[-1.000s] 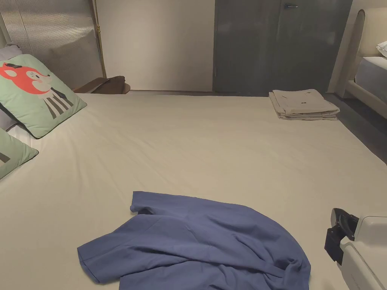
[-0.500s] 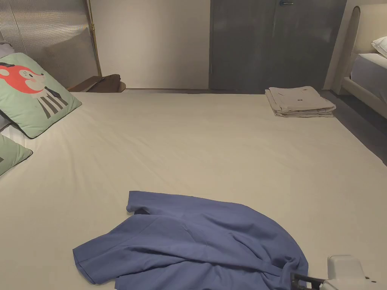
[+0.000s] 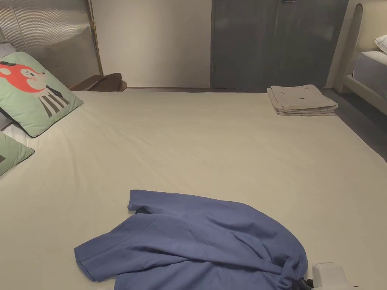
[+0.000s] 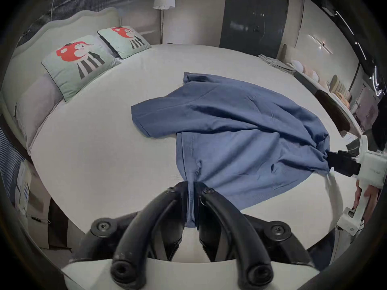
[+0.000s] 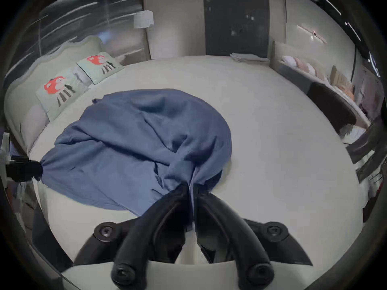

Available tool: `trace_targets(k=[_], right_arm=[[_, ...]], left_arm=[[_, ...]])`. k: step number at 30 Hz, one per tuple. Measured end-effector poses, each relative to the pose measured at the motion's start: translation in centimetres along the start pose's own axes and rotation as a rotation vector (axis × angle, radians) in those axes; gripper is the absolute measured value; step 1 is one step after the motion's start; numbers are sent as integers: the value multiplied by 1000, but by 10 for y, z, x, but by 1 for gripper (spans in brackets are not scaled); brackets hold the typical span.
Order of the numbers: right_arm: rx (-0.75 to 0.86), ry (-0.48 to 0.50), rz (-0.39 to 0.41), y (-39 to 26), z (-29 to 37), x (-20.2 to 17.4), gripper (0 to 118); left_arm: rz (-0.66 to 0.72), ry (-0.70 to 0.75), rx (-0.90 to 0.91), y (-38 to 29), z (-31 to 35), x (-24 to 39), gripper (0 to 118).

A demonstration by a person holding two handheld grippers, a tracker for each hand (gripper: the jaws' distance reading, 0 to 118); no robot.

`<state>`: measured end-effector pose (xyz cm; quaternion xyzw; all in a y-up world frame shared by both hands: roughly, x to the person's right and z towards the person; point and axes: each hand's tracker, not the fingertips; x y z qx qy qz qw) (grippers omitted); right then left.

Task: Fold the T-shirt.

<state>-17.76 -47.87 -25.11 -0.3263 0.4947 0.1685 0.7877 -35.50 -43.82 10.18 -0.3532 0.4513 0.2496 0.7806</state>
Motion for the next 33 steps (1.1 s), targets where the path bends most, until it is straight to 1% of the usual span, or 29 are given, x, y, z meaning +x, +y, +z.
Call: trace_targets(k=[2, 3, 5, 8, 11, 14, 15, 18, 22, 27, 30, 33], right_arm=[[54, 13, -35, 5, 12, 3, 5], [95, 4, -52, 13, 24, 0, 5], [157, 4, -79, 25, 41, 5, 5], [250, 28, -105, 54, 77, 6, 5], [350, 53, -115, 77, 102, 8, 5], [454, 66, -102, 103, 131, 0, 4], [490, 76, -109, 114, 134, 4, 4], [597, 99, -108, 144, 164, -1, 4], [700, 109, -93, 185, 203, -8, 5], [782, 85, -86, 233, 242, -11, 5], [844, 52, -56, 253, 264, -13, 4], [884, 43, -51, 270, 281, -13, 4]], left_arm=[[17, -14, 18, 4, 7, -5, 5], [26, -23, 25, 8, 12, -8, 5], [37, -47, 60, 15, 23, -12, 4], [38, -52, 136, 33, 40, -17, 4], [52, -83, 234, 60, 62, -21, 4], [39, -104, 348, 92, 87, -20, 4], [30, -104, 392, 104, 96, -19, 4], [5, -114, 515, 142, 124, -14, 4], [-6, -134, 654, 187, 160, -9, 4], [-23, -166, 776, 236, 197, -1, 4], [-33, -182, 831, 259, 216, 9, 4], [-41, -188, 895, 276, 229, 18, 4]])
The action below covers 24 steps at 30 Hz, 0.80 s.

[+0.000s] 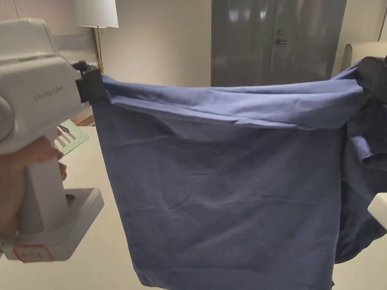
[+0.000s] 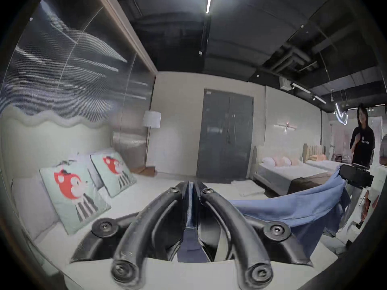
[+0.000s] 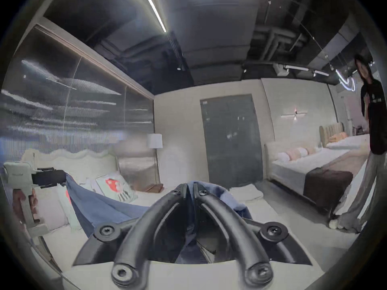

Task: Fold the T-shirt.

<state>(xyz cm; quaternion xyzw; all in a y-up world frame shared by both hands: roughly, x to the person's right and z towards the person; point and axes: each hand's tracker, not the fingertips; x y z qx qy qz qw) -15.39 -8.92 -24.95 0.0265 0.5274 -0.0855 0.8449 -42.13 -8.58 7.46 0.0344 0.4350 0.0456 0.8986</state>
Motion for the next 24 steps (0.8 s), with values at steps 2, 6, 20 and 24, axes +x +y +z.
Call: trace_targets(k=[2, 6, 20, 24], right_arm=[[18, -11, 14, 10, -2, -2, 4], [34, -19, 14, 17, -18, 6, 4], [34, -59, 76, 9, -143, 19, 4], [20, -69, 81, 1, -180, 25, 5]], left_arm=[[3, -8, 18, 10, -7, 3, 4], [16, -20, 32, 18, -24, 11, 4], [27, -5, 33, 20, -157, 19, 3], [13, 7, 23, 18, -201, 15, 4]])
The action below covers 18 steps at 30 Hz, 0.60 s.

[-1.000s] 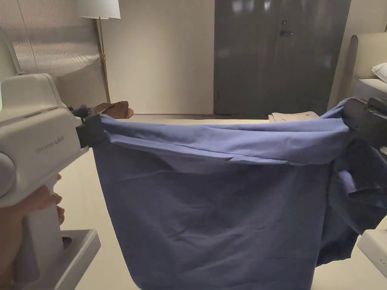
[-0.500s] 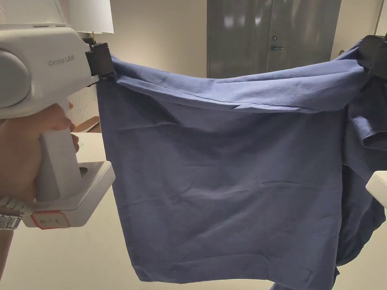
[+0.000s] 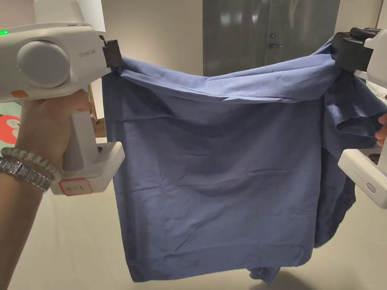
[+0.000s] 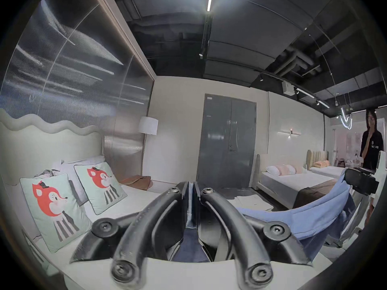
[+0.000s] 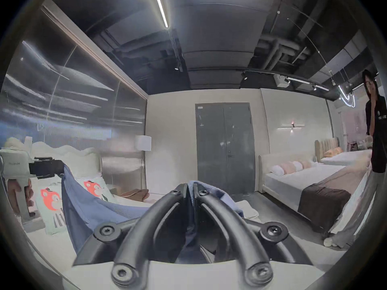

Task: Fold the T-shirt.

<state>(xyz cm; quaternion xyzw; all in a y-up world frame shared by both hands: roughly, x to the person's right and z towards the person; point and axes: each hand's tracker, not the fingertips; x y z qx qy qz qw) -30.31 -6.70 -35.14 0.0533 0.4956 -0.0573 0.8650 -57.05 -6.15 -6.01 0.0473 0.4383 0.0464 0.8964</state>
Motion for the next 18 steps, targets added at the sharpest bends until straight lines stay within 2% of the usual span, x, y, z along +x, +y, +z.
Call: trace_targets(k=[9, 18], right_arm=[[-69, -23, 11, -26, -45, 5, 5], [-203, -29, 2, -76, -33, 4, 5]], left_arm=[[6, 5, -60, -23, -39, -1, 3], [-8, 16, -182, -69, -30, -9, 4]])
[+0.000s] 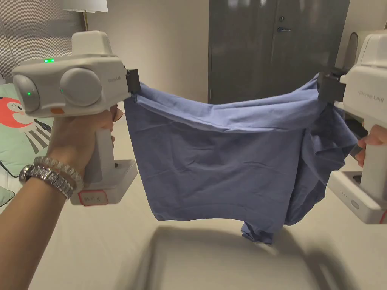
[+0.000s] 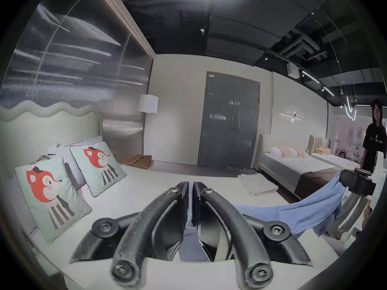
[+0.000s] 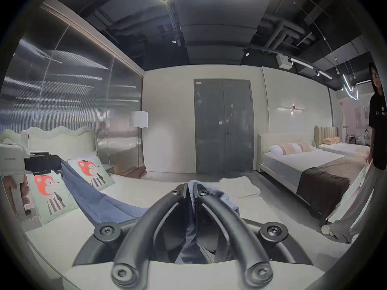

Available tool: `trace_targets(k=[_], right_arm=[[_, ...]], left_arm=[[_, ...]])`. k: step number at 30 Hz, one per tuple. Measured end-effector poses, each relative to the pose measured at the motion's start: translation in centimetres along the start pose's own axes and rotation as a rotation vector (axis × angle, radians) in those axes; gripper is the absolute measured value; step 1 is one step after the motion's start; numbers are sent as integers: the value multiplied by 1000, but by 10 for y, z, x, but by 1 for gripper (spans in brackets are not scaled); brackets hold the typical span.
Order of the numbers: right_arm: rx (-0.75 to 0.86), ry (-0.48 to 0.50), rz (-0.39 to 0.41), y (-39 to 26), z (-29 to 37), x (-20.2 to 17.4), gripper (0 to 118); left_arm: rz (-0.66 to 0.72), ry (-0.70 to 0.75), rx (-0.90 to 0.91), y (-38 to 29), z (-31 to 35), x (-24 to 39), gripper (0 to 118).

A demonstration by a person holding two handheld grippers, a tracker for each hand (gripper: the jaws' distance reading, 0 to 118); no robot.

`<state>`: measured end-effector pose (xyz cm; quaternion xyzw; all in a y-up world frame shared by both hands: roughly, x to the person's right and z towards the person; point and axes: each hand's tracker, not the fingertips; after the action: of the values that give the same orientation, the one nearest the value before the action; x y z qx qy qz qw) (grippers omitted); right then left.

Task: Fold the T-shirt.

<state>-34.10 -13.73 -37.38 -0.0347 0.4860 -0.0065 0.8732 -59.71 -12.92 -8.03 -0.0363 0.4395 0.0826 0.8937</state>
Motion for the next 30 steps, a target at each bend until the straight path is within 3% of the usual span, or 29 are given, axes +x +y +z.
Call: trace_targets(k=[18, 21, 27, 30], right_arm=[[-541, 100, -121, -190, 165, -13, 5], [-621, 90, -100, -219, 191, -19, 4], [-805, 70, -154, -281, 223, -27, 5], [-866, 33, -137, -313, 226, -23, 4]], left_arm=[[41, -41, -436, -210, 176, -36, 4], [20, -17, -552, -255, 206, -43, 4], [41, 40, -794, -334, 239, -51, 3], [67, 74, -860, -359, 244, -60, 3]])
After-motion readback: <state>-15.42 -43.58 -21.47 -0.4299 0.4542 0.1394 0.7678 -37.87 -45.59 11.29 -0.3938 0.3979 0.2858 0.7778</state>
